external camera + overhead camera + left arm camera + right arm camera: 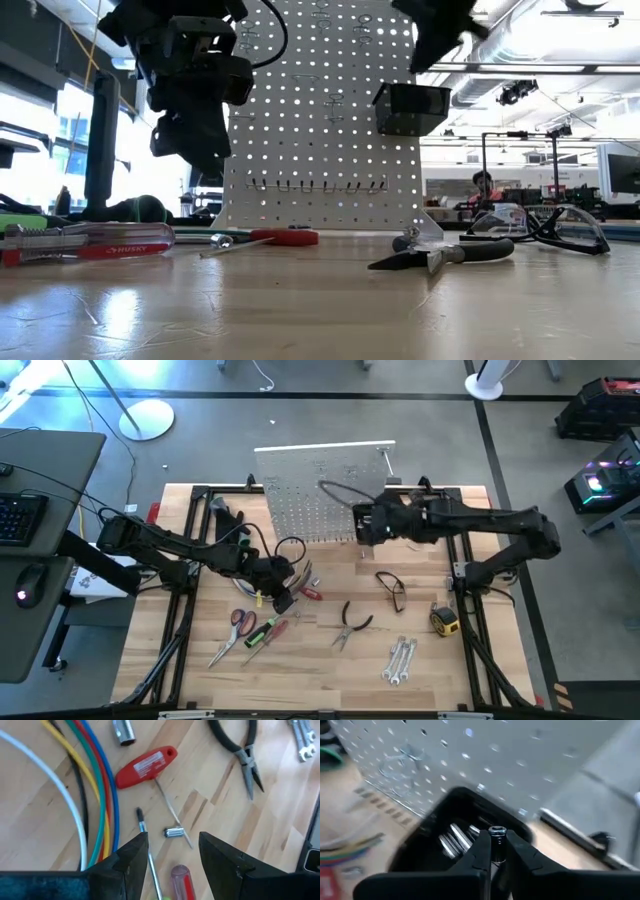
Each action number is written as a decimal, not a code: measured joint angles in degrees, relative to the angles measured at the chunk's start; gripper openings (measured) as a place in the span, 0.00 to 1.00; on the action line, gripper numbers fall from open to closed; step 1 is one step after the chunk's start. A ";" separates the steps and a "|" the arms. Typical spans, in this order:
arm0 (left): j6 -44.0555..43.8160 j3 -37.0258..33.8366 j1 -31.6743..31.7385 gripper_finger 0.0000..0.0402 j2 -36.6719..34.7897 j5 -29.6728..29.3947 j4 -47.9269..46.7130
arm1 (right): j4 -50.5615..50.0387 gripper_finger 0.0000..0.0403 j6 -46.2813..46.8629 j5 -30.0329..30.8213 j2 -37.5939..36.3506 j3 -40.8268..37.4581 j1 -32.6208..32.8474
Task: Hang tools onto peg board
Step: Put the socket into the black bin on the peg board
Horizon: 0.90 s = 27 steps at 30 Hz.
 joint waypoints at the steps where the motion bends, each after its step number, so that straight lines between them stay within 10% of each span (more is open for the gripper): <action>1: 0.02 0.02 0.00 0.42 0.00 0.26 0.12 | 2.37 0.06 -1.06 -2.27 -0.09 -0.61 -1.18; 15: 0.04 0.02 -0.04 0.42 0.00 3.41 1.12 | 6.96 0.48 -1.90 -11.75 -0.39 -3.42 -4.56; 27: 0.44 0.02 0.04 0.42 0.00 3.16 1.40 | 2.60 0.51 -3.80 -19.51 -5.20 4.90 9.78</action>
